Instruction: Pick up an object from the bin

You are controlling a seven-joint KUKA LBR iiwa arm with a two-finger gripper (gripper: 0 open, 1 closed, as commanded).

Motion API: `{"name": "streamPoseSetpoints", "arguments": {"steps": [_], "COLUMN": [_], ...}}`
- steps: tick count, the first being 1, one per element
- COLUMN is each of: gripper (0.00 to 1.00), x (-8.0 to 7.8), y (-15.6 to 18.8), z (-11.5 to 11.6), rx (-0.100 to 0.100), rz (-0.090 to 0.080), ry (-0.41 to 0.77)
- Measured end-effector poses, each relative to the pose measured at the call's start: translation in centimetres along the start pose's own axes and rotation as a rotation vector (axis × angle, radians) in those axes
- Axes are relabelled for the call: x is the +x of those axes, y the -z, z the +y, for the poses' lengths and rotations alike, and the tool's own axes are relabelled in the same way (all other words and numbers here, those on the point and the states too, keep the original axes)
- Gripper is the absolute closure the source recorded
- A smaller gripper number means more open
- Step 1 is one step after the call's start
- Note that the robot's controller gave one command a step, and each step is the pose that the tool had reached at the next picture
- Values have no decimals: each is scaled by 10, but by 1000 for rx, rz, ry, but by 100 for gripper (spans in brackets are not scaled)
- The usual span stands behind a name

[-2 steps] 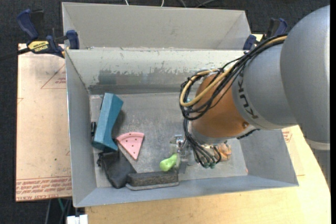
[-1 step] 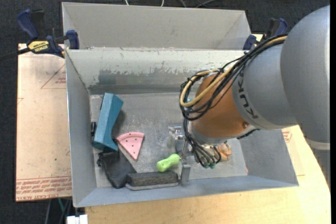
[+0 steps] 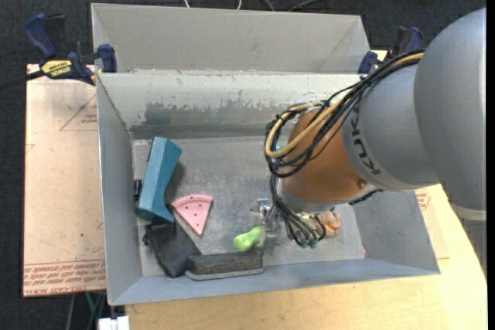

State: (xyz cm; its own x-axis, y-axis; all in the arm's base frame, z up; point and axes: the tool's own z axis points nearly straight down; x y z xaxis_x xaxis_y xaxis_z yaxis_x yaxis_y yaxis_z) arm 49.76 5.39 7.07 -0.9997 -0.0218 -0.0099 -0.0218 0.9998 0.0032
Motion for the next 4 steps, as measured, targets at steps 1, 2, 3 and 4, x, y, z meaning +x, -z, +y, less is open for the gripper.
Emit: {"name": "streamPoseSetpoints", "arguments": {"steps": [1,2,3,4], "gripper": [0,100,0,100], "x": [0,0,0,0], "y": [0,0,0,0], "z": [0,0,0,0], "rx": [0,0,1,1], "rz": [-1,0,-1,0], "ry": [0,0,0,0]}}
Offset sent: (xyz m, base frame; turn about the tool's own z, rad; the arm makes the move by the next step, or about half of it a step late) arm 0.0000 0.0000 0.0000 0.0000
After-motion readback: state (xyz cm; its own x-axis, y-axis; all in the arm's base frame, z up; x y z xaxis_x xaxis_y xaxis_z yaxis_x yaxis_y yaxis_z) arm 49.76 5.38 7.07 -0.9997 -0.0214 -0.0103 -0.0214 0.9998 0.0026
